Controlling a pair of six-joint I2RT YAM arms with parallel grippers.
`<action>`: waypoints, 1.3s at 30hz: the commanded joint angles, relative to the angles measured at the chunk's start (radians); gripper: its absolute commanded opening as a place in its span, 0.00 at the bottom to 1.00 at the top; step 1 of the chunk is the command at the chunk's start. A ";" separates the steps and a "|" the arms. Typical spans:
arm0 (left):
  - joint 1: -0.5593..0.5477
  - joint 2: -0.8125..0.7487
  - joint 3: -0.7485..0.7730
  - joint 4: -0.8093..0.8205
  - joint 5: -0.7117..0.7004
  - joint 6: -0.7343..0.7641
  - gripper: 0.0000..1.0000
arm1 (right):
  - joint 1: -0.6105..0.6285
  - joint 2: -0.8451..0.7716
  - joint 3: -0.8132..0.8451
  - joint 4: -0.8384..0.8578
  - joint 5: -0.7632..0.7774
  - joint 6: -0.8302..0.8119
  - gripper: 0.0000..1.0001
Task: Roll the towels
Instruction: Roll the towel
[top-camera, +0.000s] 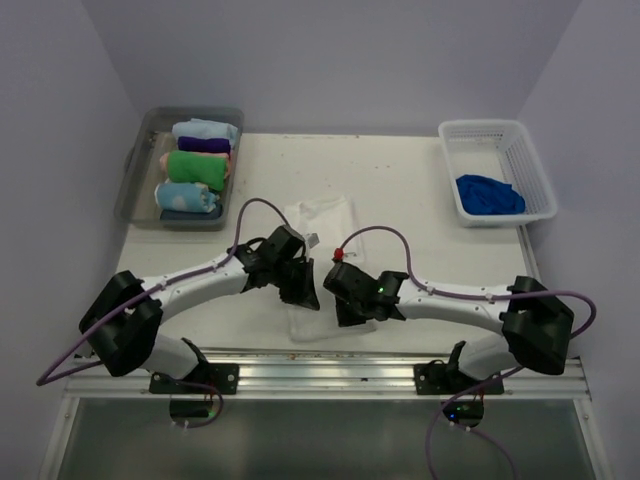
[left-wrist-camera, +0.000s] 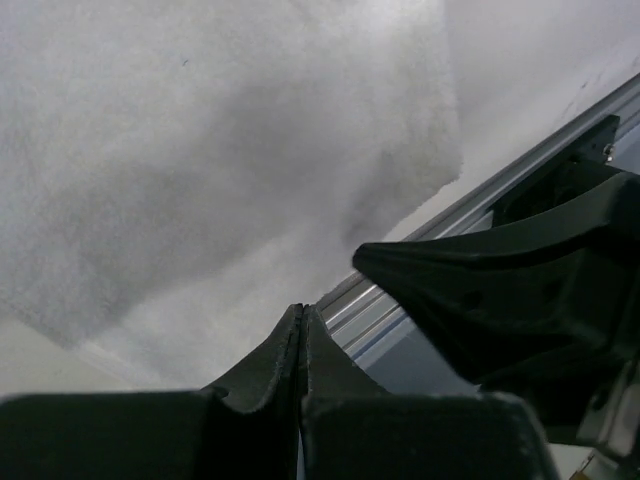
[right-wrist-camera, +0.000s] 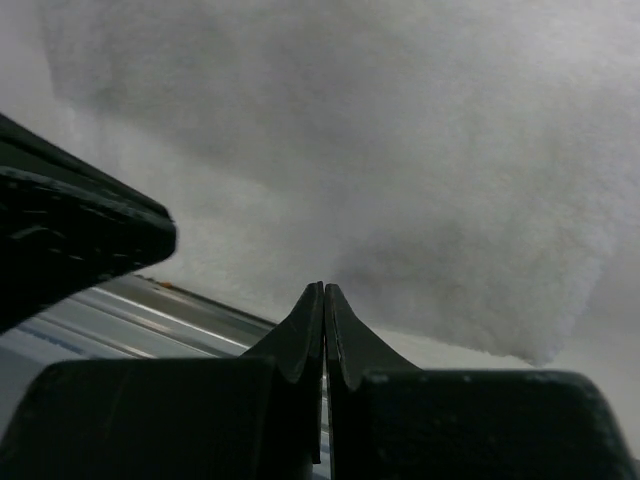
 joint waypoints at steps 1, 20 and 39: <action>-0.003 -0.002 -0.033 0.061 0.046 -0.036 0.00 | 0.032 0.067 0.052 0.041 -0.023 -0.019 0.00; 0.006 0.011 -0.072 0.039 -0.037 0.001 0.00 | -0.007 -0.107 -0.023 -0.103 0.193 -0.016 0.04; 0.149 0.072 -0.021 -0.039 -0.034 0.136 0.00 | -0.042 -0.091 -0.082 -0.090 0.169 -0.030 0.01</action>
